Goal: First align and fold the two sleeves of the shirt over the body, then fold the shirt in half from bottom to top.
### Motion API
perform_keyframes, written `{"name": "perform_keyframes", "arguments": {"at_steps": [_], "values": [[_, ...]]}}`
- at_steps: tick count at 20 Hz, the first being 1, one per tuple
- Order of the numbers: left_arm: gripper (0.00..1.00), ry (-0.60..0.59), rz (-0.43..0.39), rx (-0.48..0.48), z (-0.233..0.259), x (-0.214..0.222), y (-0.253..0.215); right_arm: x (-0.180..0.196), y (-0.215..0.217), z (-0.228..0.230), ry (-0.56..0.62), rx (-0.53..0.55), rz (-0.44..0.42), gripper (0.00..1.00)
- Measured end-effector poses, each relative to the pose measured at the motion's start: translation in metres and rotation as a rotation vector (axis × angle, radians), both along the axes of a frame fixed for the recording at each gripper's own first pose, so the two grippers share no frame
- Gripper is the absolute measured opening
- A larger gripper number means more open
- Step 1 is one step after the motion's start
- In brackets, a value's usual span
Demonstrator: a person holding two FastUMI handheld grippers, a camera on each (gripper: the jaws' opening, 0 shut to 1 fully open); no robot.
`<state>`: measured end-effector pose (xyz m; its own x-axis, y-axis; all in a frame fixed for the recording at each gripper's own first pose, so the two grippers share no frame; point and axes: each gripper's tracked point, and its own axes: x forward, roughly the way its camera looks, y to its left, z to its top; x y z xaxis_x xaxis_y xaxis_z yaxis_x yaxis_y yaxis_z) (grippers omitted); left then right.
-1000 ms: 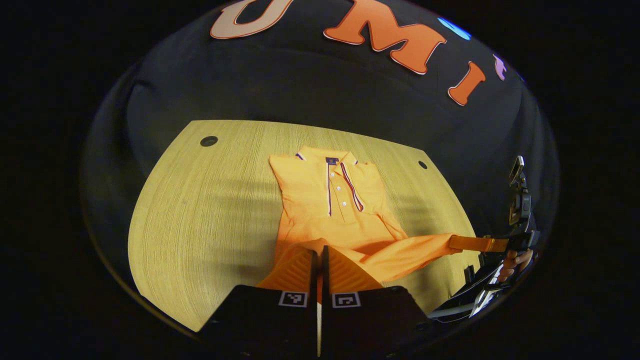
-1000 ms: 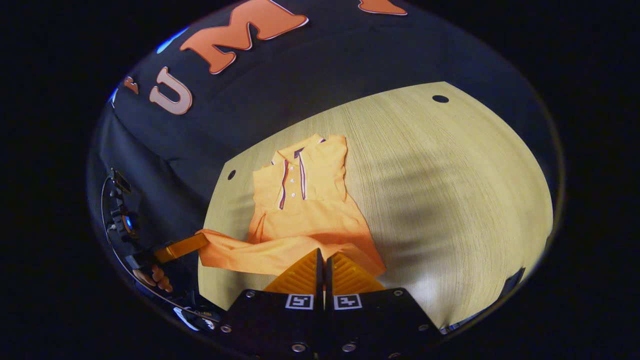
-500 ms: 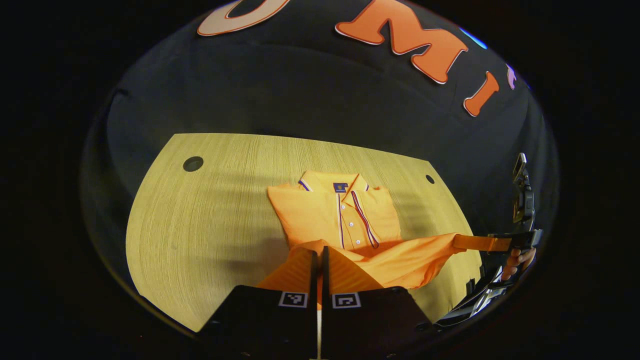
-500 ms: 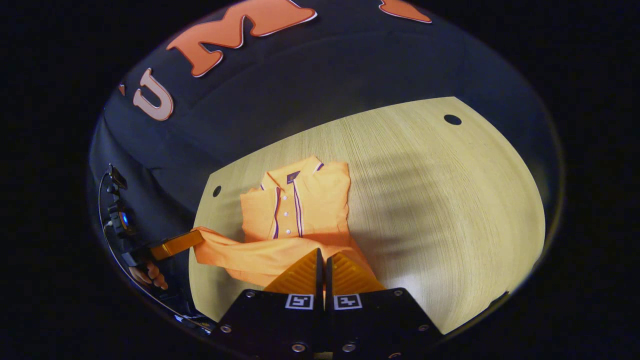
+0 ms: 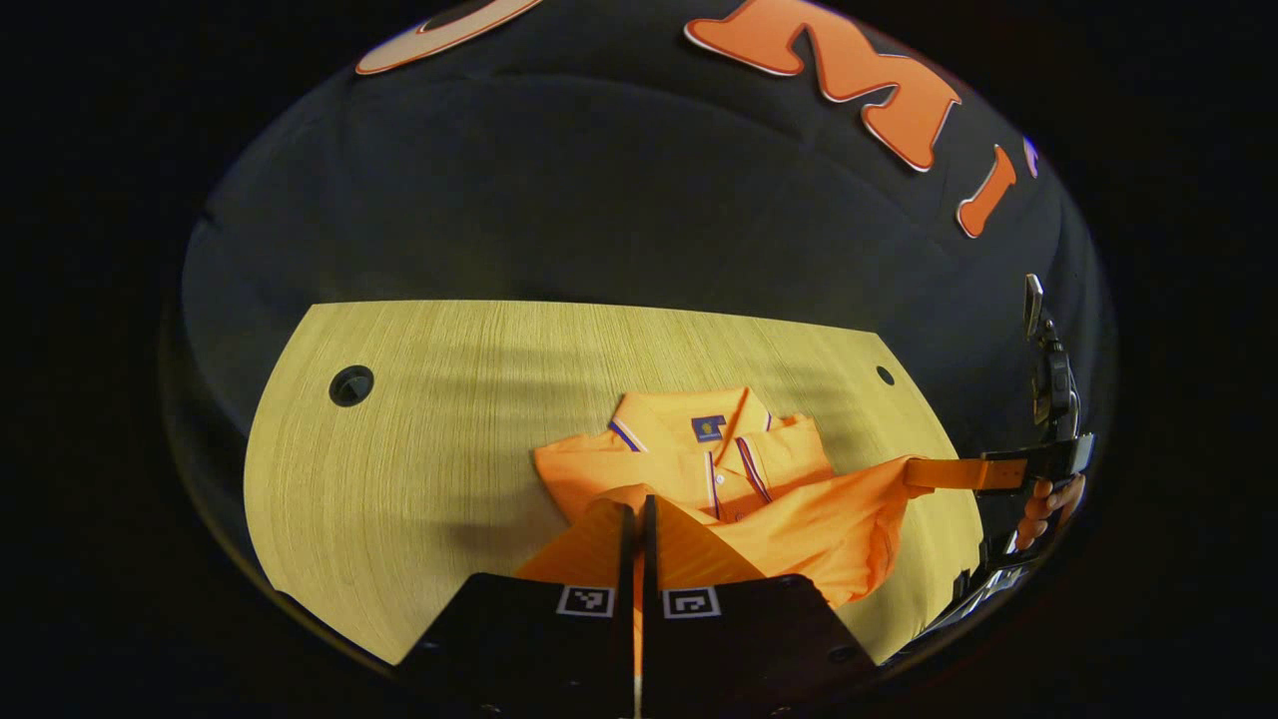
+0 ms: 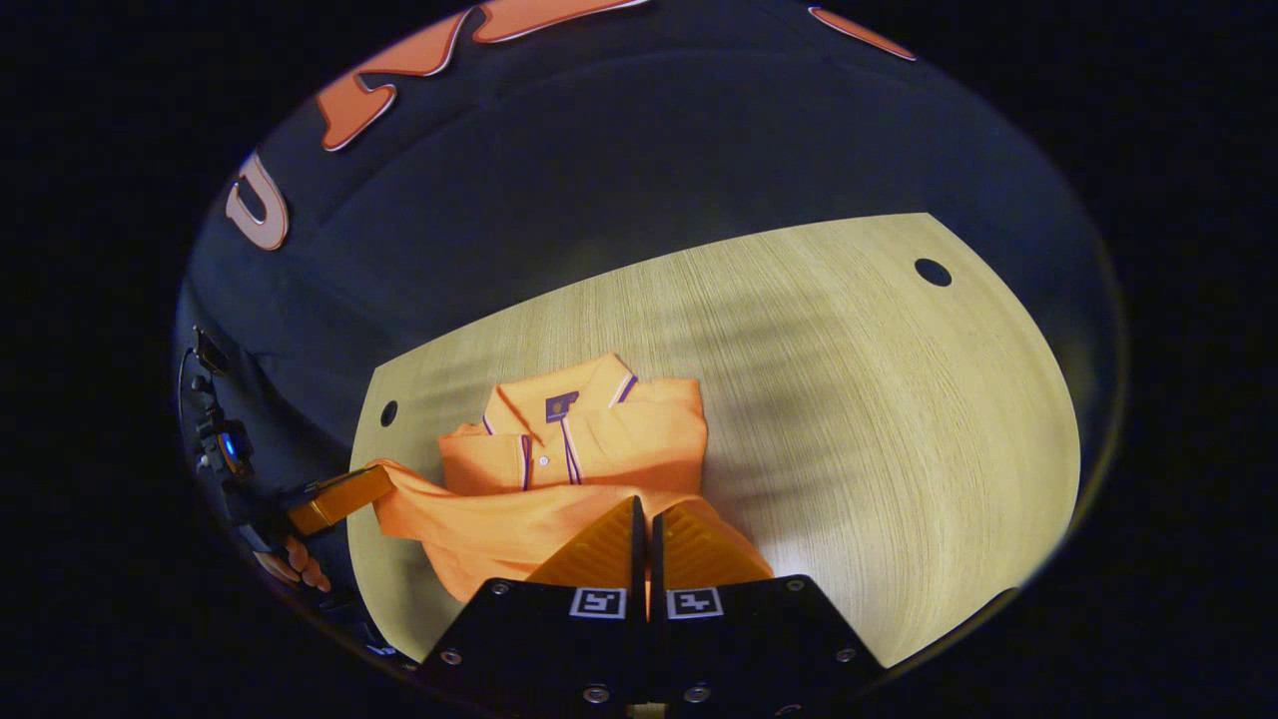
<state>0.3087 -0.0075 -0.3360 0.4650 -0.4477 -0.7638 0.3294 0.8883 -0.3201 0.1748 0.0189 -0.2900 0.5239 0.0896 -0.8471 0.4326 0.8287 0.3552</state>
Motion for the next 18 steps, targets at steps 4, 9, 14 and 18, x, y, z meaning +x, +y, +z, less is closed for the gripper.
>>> {"name": "perform_keyframes", "arguments": {"at_steps": [4,9,14,18], "values": [[0.03,-0.017,0.001,0.020,-0.009,0.030,0.002,0.025,-0.017,-0.010,0.018,-0.032,-0.006,0.01],[0.04,-0.016,0.000,0.063,-0.022,0.052,-0.004,0.056,-0.024,-0.018,0.008,-0.015,-0.019,0.01],[0.55,-0.026,0.044,0.128,-0.021,0.056,0.000,0.054,-0.032,-0.015,-0.033,-0.089,-0.007,0.20],[0.99,-0.169,0.099,0.189,0.027,0.055,0.016,0.048,-0.047,0.032,-0.187,-0.217,-0.039,0.77]]}}
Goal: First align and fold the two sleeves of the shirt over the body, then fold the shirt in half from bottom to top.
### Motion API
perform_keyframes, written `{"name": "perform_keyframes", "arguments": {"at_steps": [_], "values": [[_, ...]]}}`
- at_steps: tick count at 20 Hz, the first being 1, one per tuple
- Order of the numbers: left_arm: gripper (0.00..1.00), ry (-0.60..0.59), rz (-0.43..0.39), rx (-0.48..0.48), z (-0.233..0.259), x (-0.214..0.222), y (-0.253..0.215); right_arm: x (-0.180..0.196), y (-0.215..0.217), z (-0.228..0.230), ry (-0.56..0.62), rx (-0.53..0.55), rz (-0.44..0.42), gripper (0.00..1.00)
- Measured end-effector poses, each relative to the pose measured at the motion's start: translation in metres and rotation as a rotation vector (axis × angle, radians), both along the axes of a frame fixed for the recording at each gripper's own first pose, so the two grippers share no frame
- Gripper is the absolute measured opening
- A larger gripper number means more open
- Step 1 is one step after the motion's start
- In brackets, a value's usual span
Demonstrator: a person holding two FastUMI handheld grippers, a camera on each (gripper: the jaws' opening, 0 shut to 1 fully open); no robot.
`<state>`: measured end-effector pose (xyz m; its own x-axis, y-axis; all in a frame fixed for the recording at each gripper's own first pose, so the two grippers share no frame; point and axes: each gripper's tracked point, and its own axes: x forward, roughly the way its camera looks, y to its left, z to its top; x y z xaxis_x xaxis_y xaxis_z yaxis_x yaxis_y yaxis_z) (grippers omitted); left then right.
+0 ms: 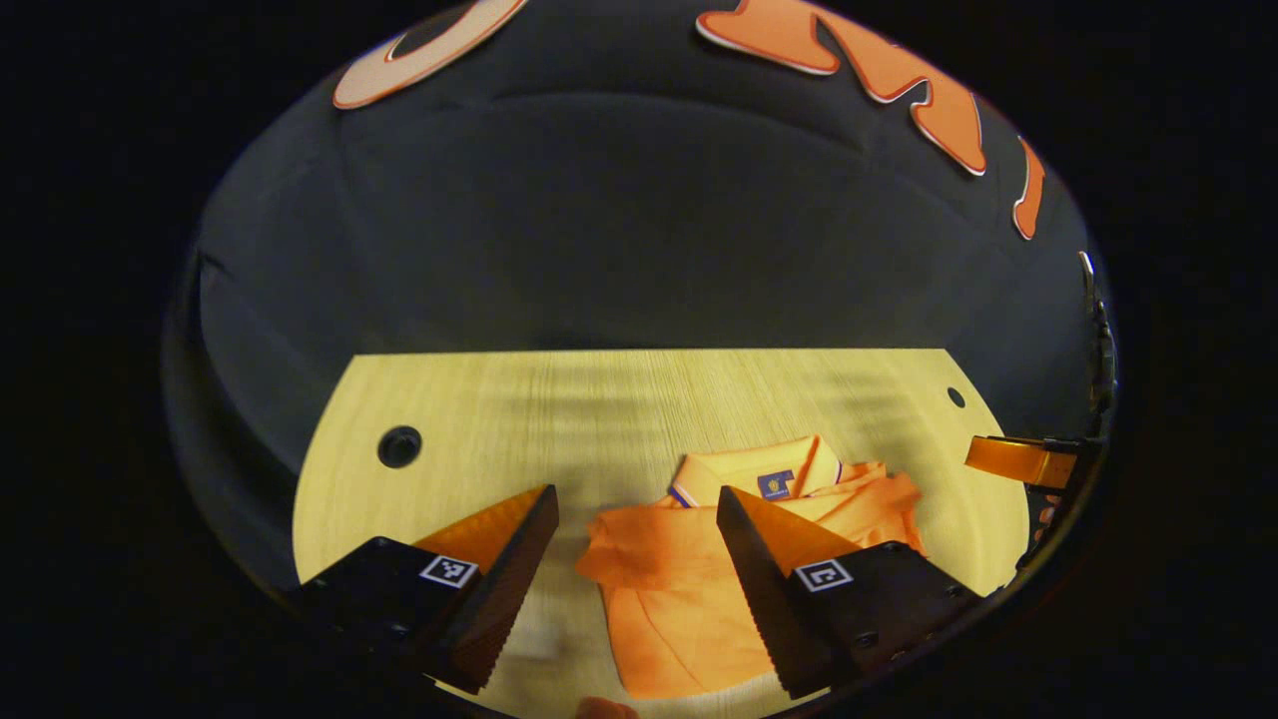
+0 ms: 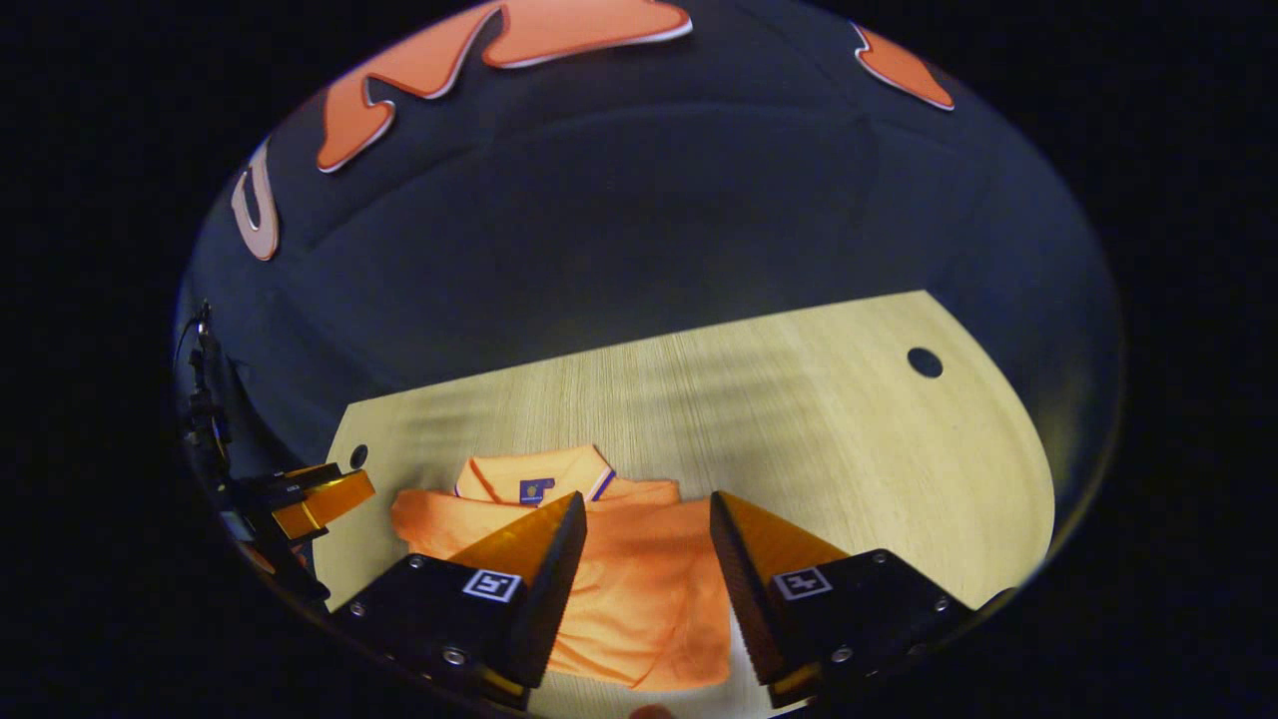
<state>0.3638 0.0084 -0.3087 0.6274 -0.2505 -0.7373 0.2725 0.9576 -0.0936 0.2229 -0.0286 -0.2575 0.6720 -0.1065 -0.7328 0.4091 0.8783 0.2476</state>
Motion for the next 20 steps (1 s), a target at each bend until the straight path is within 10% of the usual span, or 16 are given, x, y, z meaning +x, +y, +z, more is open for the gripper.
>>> {"name": "perform_keyframes", "arguments": {"at_steps": [3,20], "values": [[0.99,-0.101,0.019,0.002,0.046,-0.024,-0.001,-0.023,0.003,0.039,-0.111,-0.074,0.032,0.89],[0.98,-0.583,0.164,-0.131,0.260,-0.293,-0.032,-0.215,0.063,0.215,-0.578,-0.292,0.196,0.88]]}}
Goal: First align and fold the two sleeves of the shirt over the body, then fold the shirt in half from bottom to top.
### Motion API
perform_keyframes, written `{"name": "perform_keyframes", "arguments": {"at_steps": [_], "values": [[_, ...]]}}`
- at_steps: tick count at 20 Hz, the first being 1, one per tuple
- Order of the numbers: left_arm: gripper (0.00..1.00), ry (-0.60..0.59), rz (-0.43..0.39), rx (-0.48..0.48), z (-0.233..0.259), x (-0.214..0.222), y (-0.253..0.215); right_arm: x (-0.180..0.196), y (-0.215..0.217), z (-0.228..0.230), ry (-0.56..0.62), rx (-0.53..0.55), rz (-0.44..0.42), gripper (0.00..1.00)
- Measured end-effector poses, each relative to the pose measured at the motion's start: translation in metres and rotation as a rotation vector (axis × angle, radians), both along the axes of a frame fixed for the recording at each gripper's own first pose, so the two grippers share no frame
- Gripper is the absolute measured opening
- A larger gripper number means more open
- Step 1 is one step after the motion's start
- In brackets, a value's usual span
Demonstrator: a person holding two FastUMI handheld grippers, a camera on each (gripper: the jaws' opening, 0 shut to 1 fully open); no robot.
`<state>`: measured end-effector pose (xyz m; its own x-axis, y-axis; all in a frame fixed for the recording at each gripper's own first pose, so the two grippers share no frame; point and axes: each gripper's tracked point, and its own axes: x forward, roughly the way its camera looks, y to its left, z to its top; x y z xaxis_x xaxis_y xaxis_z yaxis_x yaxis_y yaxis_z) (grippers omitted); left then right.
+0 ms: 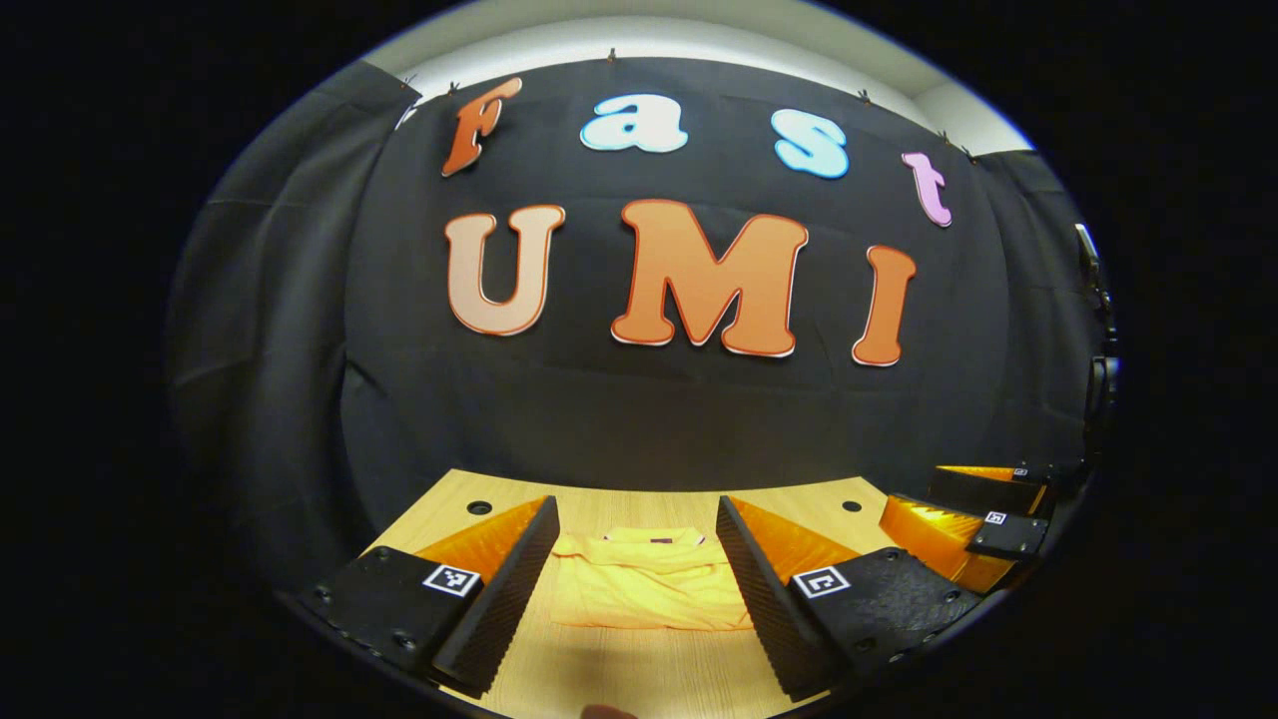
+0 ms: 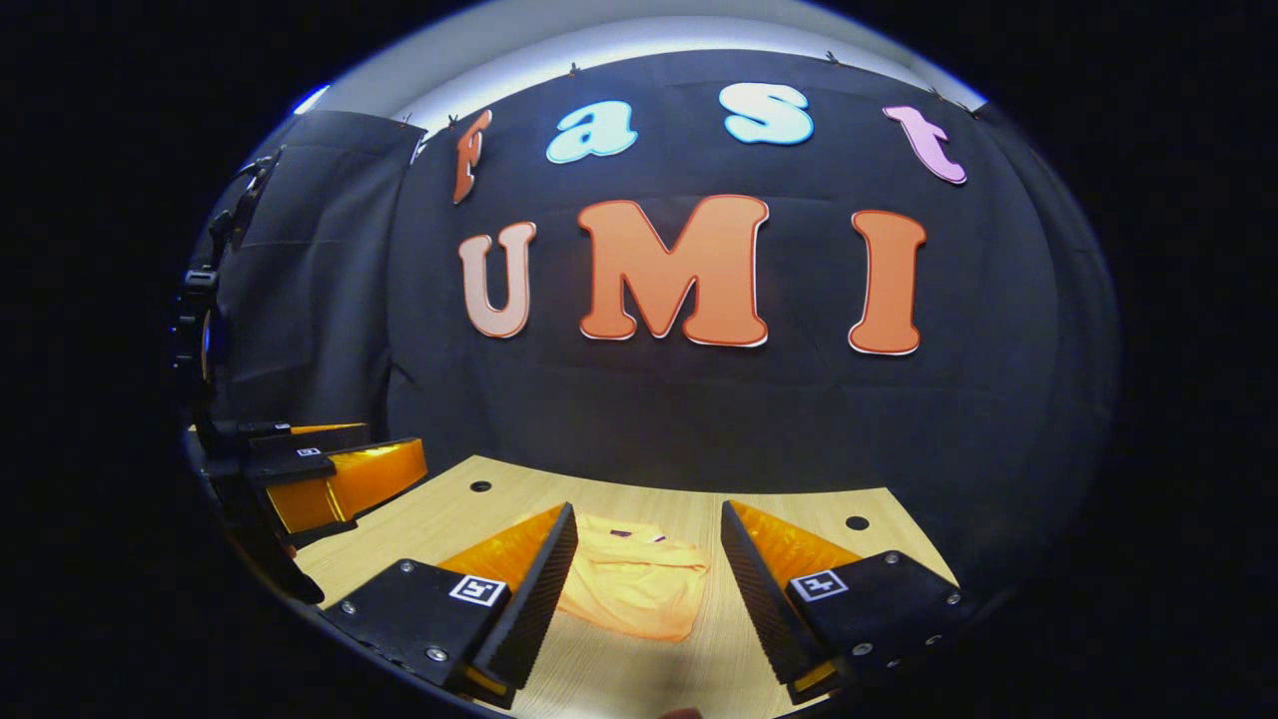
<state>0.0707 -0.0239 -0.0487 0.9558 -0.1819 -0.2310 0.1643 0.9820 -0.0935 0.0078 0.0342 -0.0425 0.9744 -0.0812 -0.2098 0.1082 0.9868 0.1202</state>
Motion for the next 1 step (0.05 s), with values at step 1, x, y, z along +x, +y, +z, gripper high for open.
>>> {"name": "perform_keyframes", "arguments": {"at_steps": [1], "values": [[0.98,-0.028,0.002,-0.011,0.0077,-0.0203,-0.0036,-0.0099,0.0017,0.0015,-0.011,0.005,0.006,0.89]]}}
